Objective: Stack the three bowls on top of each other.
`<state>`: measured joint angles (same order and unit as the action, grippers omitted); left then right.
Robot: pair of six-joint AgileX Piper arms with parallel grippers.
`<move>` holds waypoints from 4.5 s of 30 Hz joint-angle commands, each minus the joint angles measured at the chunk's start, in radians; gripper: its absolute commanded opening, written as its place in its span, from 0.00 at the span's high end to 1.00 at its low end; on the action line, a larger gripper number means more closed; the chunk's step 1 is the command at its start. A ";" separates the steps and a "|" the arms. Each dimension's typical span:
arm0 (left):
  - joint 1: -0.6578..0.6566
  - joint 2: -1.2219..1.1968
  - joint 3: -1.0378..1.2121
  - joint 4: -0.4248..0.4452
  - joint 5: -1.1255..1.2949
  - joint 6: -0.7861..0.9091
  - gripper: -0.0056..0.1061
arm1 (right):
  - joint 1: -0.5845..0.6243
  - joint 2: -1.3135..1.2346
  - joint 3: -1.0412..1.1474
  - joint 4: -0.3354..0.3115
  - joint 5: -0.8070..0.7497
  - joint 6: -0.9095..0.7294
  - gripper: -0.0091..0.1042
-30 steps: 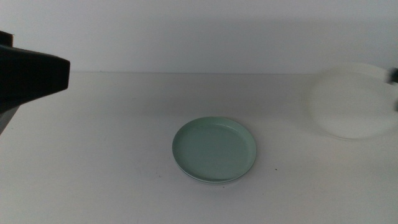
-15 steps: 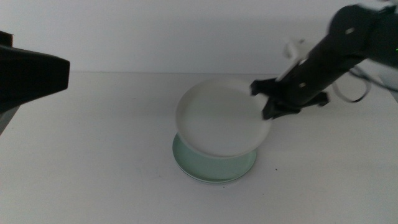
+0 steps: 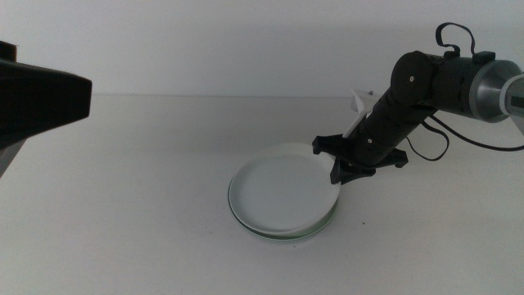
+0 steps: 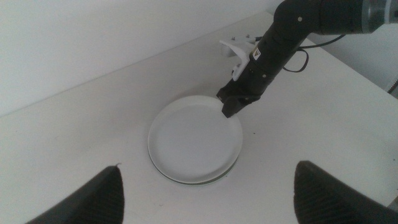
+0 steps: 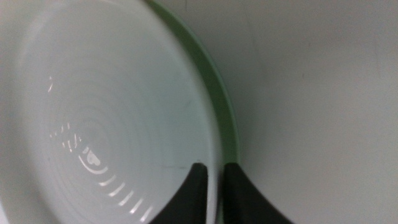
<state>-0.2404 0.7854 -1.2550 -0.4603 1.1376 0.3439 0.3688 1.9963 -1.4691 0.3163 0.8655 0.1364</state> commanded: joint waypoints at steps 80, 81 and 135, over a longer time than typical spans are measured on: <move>0.156 -0.461 0.705 0.209 -0.700 -0.003 0.11 | -0.228 -1.105 0.800 -0.087 -0.808 -0.268 0.10; 0.156 -0.461 0.705 0.209 -0.700 -0.003 0.11 | -0.228 -1.118 0.800 -0.087 -0.808 -0.268 0.10; 0.179 -0.785 1.255 0.216 -0.970 -0.003 0.11 | -0.434 -1.996 1.469 -0.176 -0.758 -0.268 0.10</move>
